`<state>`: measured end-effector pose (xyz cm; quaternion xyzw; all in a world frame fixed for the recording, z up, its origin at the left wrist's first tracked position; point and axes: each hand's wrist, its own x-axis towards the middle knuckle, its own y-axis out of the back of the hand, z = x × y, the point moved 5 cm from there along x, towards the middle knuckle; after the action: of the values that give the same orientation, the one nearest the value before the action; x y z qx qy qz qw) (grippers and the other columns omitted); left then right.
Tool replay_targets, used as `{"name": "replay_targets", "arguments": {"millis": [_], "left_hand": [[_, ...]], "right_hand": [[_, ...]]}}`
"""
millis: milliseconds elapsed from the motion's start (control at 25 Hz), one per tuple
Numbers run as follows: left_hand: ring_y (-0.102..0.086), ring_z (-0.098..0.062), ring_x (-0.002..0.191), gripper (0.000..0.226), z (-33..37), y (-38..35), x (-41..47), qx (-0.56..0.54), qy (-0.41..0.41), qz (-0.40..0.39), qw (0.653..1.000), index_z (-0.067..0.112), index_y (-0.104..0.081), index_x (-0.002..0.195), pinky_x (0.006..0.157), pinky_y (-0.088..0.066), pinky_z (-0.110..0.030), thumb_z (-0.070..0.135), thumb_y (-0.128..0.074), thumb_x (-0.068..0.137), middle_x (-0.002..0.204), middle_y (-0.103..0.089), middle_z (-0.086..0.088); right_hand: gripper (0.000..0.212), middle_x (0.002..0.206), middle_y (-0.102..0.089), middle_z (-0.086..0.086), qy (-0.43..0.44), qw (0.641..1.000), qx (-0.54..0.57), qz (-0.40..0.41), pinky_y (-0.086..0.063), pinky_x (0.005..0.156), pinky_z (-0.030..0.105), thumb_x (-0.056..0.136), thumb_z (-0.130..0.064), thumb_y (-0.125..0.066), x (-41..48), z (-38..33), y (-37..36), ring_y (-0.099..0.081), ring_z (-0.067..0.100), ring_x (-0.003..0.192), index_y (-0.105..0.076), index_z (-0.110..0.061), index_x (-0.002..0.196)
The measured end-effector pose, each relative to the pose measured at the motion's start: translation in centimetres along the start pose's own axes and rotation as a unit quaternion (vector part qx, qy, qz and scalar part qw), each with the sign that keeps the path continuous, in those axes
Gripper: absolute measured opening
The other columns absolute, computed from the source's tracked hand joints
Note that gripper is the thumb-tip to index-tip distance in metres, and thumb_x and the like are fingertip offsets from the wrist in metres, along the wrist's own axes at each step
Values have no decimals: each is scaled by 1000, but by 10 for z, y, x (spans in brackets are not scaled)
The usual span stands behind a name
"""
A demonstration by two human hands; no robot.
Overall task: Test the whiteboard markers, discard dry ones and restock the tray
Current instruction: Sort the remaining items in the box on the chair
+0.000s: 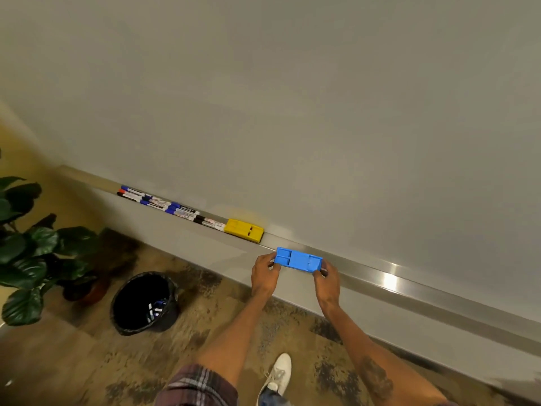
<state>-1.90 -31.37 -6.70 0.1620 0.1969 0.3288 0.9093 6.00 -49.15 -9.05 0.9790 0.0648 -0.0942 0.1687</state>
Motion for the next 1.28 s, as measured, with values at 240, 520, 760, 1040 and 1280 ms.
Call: {"name": "replay_targets", "arguments": {"millis": [240,520,760,1040,1280], "left_hand": [[-59,-20,119,43,0,9,77,37,19,-42,998,15,-56,138,98,-46,-28,11,-59,95,140,-54,-6],[-60,-20,116,40,-12,9,126,100,22,-99,990,16,-60,134,95,-45,-28,13,-61,94,132,-59,-4],[-58,-19,120,44,-27,2,135,133,43,-125,982,15,-56,138,103,-47,-33,17,-62,94,138,-58,-4],[-57,-27,123,42,-17,9,139,167,35,-128,977,13,-54,140,105,-46,-34,18,-56,99,137,-59,-11],[-59,-28,119,38,0,44,160,257,-66,-110,958,14,-56,139,101,-49,-39,15,-50,101,139,-59,-9]], "right_hand": [[30,113,-61,2,-6,1000,-6,-4,-50,90,35,92,-6,-54,51,-25,-47,-59,20,105,-63,-24,115],[30,117,-61,11,-60,997,-38,-1,-49,91,33,93,-8,-56,80,-10,-85,-59,24,107,-62,-6,122],[29,117,-59,8,-77,995,-60,-5,-48,91,33,94,-11,-57,86,1,-91,-57,22,107,-60,-6,123],[32,119,-62,11,-63,992,-107,-8,-53,94,42,95,-18,-57,83,8,-104,-60,25,109,-60,-11,126],[31,124,-52,14,-68,989,-133,8,-48,97,39,98,-16,-53,77,-6,-109,-55,28,112,-56,-7,127]]}}
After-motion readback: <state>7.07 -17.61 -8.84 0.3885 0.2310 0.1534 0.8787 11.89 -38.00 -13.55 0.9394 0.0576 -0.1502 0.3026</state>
